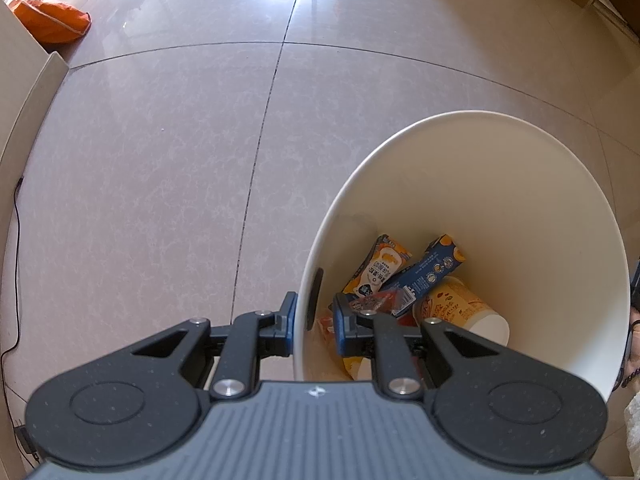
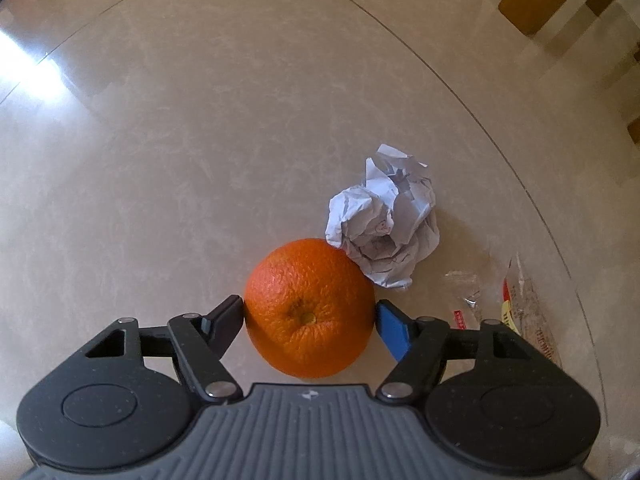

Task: Organize objects
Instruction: 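Lower the right tool onto the whole orange and close, then carry the orange over the bin and open the right tool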

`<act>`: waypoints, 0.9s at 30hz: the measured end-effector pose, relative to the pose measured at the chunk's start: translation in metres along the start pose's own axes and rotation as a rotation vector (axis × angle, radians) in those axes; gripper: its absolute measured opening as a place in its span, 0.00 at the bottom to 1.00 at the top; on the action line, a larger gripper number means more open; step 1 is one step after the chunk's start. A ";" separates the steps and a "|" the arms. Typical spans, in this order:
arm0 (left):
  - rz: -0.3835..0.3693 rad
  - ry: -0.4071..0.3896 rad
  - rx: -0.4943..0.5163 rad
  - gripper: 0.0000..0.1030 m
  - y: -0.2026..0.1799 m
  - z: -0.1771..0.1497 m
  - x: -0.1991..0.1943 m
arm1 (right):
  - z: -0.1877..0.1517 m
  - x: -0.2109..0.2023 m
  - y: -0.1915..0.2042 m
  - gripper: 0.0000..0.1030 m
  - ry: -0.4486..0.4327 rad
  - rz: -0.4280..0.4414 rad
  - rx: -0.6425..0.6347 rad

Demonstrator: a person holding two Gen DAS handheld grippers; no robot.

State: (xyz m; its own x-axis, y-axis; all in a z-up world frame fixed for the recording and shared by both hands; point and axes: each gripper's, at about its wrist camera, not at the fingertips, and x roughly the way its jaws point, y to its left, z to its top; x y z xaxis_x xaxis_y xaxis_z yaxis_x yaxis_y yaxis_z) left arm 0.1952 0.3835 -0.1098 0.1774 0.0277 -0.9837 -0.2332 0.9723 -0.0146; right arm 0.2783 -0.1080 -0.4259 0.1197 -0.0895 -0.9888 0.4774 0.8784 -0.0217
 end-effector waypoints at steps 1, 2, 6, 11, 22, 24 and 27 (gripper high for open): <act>0.000 0.000 -0.001 0.16 0.000 0.000 0.000 | -0.002 0.002 0.001 0.73 0.007 -0.010 -0.006; 0.000 -0.001 0.001 0.16 0.000 0.000 0.000 | -0.006 -0.007 -0.001 0.73 0.015 -0.008 -0.011; 0.000 0.000 0.001 0.16 0.001 0.000 0.000 | -0.014 -0.022 -0.002 0.72 0.033 0.014 -0.032; 0.001 -0.004 0.001 0.16 0.001 0.000 0.000 | -0.025 -0.058 -0.002 0.72 0.052 0.026 -0.120; 0.024 -0.019 0.018 0.16 -0.004 -0.003 0.000 | -0.060 -0.224 0.022 0.72 -0.003 0.195 -0.416; 0.026 -0.023 0.022 0.16 -0.005 -0.003 0.000 | -0.071 -0.255 0.034 0.72 -0.017 0.231 -0.494; 0.022 -0.021 0.013 0.16 -0.004 -0.004 0.000 | -0.090 -0.299 0.058 0.72 -0.055 0.296 -0.611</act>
State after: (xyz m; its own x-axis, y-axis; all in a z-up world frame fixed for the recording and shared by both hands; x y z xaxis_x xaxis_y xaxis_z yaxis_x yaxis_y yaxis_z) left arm 0.1925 0.3788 -0.1107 0.1926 0.0543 -0.9798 -0.2253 0.9742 0.0097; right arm 0.1917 0.0117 -0.1445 0.2209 0.1864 -0.9573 -0.1581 0.9754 0.1534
